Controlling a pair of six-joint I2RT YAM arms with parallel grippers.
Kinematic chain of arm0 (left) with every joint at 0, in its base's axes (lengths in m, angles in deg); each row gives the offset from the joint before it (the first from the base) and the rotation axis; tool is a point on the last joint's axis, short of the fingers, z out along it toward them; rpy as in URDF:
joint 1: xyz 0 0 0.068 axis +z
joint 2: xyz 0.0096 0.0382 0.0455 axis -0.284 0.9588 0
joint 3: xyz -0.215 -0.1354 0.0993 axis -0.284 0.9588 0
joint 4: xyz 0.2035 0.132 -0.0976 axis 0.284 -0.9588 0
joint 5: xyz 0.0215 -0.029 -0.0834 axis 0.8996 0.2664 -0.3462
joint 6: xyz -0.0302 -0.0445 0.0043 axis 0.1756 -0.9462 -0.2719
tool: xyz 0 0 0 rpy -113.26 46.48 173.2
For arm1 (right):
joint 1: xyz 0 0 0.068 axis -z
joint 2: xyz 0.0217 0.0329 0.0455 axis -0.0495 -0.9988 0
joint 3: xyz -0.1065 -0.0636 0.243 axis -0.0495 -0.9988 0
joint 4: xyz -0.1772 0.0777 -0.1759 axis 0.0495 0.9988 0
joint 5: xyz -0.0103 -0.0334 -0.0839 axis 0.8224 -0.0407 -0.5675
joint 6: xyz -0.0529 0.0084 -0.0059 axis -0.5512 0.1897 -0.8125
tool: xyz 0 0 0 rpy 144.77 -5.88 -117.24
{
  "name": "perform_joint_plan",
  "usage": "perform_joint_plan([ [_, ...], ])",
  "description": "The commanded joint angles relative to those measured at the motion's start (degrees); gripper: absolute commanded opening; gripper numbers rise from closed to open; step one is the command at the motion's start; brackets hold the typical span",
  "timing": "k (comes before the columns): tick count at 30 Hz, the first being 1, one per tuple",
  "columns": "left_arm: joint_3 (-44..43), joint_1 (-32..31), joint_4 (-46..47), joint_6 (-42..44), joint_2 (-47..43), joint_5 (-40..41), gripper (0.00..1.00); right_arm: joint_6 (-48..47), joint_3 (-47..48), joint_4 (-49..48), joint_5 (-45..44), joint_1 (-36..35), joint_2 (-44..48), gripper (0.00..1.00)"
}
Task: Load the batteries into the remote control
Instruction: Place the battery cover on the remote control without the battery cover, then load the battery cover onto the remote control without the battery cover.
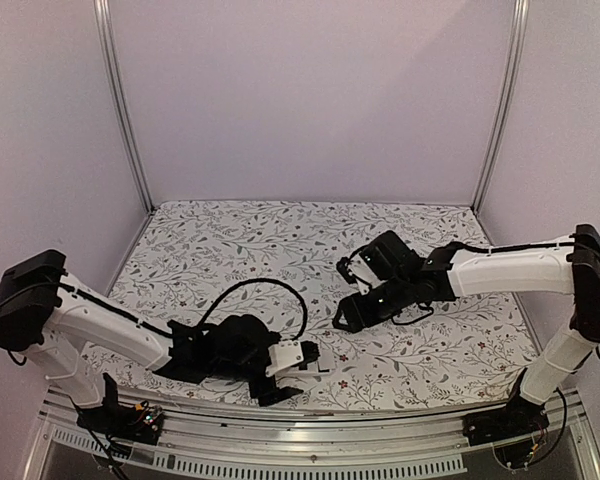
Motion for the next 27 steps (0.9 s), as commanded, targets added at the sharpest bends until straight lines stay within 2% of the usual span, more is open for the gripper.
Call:
perform_joint_plan([
  [1, -1.9, 4.5, -4.3, 5.1, 1.4, -8.1, 0.88, 17.5, -6.7, -6.7, 2.0, 0.1, 2.8, 0.57],
  [5, -3.0, 7.3, -6.0, 6.1, 1.6, -12.2, 0.87, 20.6, -10.7, -11.5, 6.6, 0.1, 2.6, 0.53],
  [11, -6.9, 9.8, -9.4, 5.8, 7.3, -14.7, 0.84, 22.3, -14.8, -16.1, 9.8, 0.1, 1.3, 0.51],
  [22, -8.4, 10.3, -8.3, 4.9, 10.1, -11.5, 0.81, 23.6, -16.6, -23.3, 14.2, -0.1, -3.4, 0.46],
  [27, -8.9, 10.3, -7.4, 4.3, 10.6, -11.6, 0.79, 23.1, -15.3, -22.7, 13.5, -0.7, -5.5, 0.44],
])
